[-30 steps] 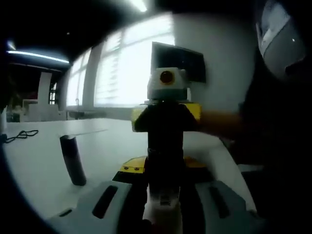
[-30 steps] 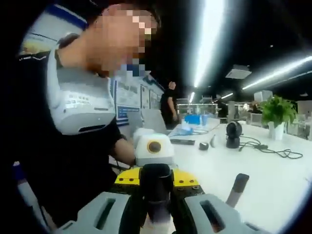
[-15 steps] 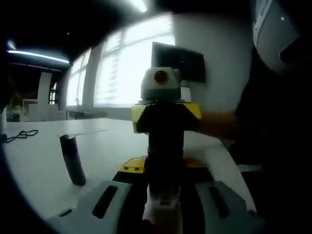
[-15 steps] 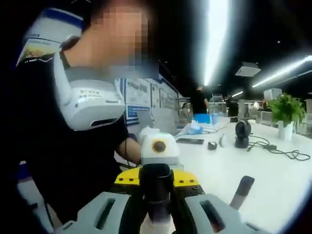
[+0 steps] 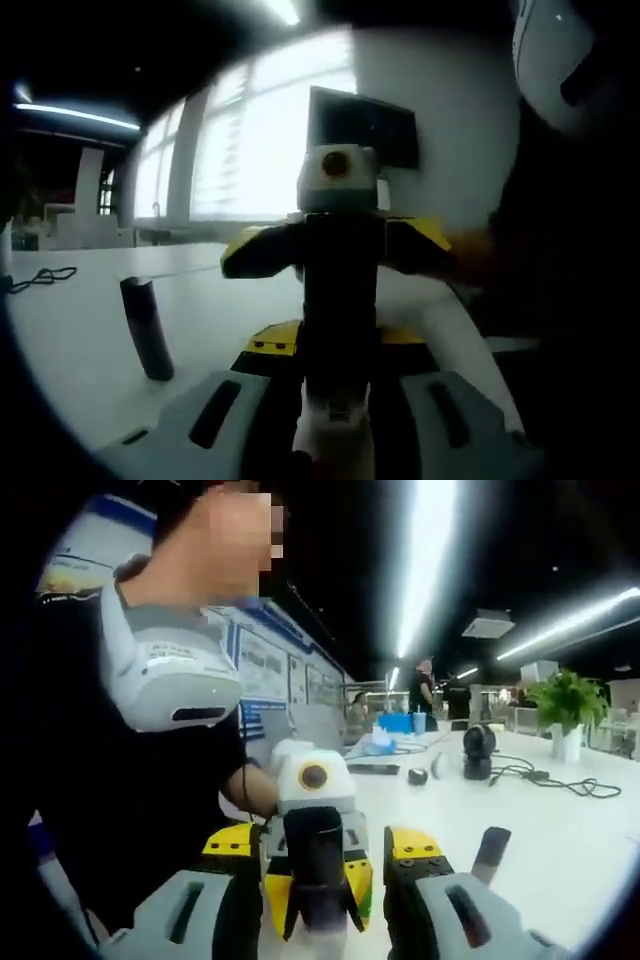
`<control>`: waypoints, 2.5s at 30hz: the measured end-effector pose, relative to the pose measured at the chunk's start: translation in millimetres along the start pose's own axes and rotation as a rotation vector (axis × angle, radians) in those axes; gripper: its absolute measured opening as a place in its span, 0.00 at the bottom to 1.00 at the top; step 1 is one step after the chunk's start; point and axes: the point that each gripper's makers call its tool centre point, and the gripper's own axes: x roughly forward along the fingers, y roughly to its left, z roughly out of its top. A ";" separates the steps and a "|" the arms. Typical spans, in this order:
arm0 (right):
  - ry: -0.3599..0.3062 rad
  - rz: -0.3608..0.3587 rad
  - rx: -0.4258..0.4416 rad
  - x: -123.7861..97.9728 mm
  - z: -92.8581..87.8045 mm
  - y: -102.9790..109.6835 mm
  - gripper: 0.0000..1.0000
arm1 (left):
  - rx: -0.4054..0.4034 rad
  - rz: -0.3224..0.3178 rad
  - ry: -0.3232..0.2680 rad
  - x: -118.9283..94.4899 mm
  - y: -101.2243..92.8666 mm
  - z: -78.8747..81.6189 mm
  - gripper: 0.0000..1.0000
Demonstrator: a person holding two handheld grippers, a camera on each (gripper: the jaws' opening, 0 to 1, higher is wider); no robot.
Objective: Pick up cosmetic bottle twist off cap place on table pick up cap screw tight cap place on table
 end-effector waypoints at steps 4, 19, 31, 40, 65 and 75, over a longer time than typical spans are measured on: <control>-0.026 -0.049 0.002 0.9 6.9 3.4 0.44 | -0.001 0.001 0.001 0.3 -1.0 0.4 0.14; -0.221 -0.537 0.015 -17.4 49.8 4.3 0.41 | 0.004 0.011 -0.001 1.9 -1.9 1.8 0.14; -0.229 -0.792 0.061 -29.5 37.3 9.2 0.38 | 0.001 0.047 0.001 1.6 2.5 1.8 0.14; -0.220 -0.830 0.023 -12.3 47.9 2.8 0.35 | 0.034 0.048 -0.003 3.8 -2.3 2.1 0.14; -0.214 -1.222 0.074 -39.5 28.9 19.5 0.34 | 0.028 0.067 -0.003 4.5 2.4 1.4 0.14; -0.055 -1.315 -0.001 -21.3 9.9 20.0 0.33 | 0.036 0.068 -0.004 4.0 1.4 1.8 0.14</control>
